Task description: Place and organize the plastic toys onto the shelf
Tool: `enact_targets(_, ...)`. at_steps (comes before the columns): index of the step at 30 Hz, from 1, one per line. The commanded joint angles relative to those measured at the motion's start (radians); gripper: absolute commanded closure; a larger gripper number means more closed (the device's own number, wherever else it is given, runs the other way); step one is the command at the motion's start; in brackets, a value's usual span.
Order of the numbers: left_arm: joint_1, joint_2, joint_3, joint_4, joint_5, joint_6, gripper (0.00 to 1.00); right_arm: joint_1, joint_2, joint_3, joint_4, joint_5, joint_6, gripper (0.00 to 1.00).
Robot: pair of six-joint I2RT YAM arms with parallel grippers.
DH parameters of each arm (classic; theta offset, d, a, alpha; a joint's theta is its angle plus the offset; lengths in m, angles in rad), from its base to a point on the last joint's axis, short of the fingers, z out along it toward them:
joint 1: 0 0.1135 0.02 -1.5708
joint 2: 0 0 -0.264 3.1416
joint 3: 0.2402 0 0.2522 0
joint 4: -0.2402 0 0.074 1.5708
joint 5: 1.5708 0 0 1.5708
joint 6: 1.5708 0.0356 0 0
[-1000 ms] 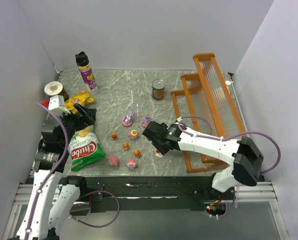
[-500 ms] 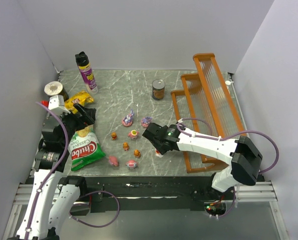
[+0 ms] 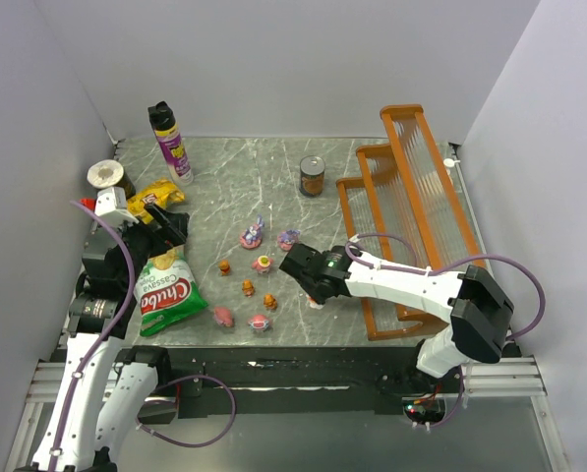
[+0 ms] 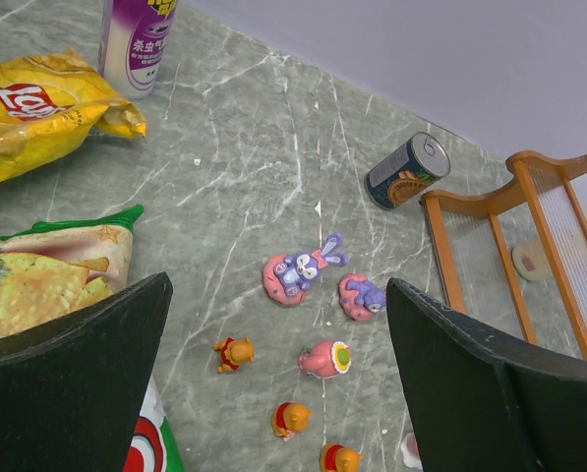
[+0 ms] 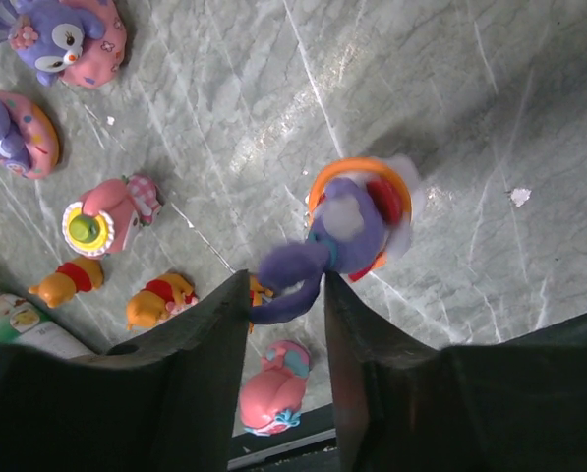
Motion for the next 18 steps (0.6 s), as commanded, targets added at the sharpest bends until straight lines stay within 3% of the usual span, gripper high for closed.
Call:
enact_targets(1,0.005,-0.011,0.0,0.014,-0.013,-0.015,0.04,0.005,-0.018,0.001,-0.035,0.037,-0.017,0.6)
enact_targets(5,0.005,-0.014,0.0,0.013,-0.016,-0.015,0.04,0.007,-0.026,0.014,-0.042,0.043,-0.078,0.82)
enact_targets(11,0.005,-0.017,0.0,0.011,-0.022,-0.016,0.03,0.005,-0.024,0.054,-0.104,0.062,-0.217,0.99)
enact_targets(13,0.005,-0.019,0.0,0.011,-0.025,-0.015,0.04,0.007,-0.018,0.077,-0.134,0.084,-0.27,1.0)
enact_targets(18,0.005,-0.022,0.0,0.01,-0.025,-0.015,0.04,0.007,-0.006,0.174,-0.187,0.12,-0.613,1.0)
